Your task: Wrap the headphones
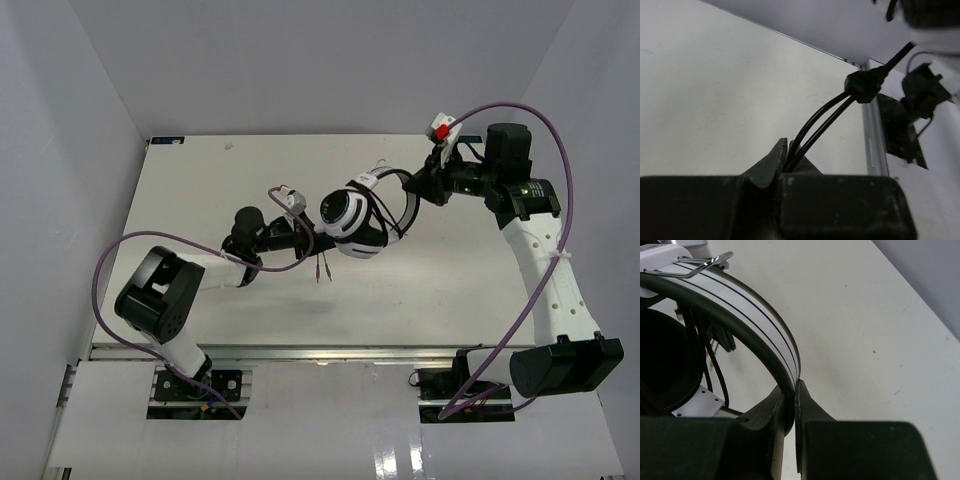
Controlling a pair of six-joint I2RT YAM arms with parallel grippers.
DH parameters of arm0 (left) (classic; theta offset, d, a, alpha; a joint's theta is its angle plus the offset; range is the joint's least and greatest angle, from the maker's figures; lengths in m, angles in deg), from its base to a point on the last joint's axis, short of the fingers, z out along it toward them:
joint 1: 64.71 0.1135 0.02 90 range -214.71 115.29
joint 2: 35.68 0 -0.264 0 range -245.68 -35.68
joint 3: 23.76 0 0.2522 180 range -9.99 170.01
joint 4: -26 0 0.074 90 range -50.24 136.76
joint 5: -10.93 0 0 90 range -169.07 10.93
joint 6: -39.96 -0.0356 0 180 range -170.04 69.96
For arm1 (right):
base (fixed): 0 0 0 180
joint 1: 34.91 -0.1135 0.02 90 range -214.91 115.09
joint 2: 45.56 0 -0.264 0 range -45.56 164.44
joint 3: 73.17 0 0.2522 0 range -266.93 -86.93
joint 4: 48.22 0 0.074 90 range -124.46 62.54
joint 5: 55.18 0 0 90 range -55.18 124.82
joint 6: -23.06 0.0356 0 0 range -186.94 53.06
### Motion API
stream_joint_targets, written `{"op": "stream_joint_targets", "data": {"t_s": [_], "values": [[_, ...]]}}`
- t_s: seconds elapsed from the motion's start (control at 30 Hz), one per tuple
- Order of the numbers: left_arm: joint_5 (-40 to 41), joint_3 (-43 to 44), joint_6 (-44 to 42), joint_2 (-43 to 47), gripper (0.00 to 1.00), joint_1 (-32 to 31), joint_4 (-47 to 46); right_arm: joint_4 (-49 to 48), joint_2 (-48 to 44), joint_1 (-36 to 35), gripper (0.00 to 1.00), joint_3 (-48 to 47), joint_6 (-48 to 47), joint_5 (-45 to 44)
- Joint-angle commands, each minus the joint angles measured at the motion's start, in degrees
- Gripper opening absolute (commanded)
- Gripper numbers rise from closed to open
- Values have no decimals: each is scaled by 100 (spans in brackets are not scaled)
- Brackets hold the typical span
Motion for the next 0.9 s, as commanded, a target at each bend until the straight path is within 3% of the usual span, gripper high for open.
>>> {"op": "stream_joint_targets", "data": {"t_s": [0.0,0.13,0.33,0.47,0.73,0.87], "values": [[-1752,997,-113,-293,0,350,2425,850,-386,-352,8,384,-1900,267],[-1930,2084,-1170,-550,1,481,4889,466,-786,-527,8,1167,-2519,-486],[-2087,2928,-1920,-889,11,546,6906,-49,-842,-941,8,1818,-2795,-1790],[-1804,3175,-2532,-1223,12,566,8025,-393,-471,-1010,8,2141,-2572,-2106],[-1356,3723,-2705,-2200,12,666,8527,-992,726,-1199,8,2489,-1953,-2296],[-1045,4322,-2530,-2563,24,746,8726,-966,1400,-1275,8,2118,-1859,-2416]]}}
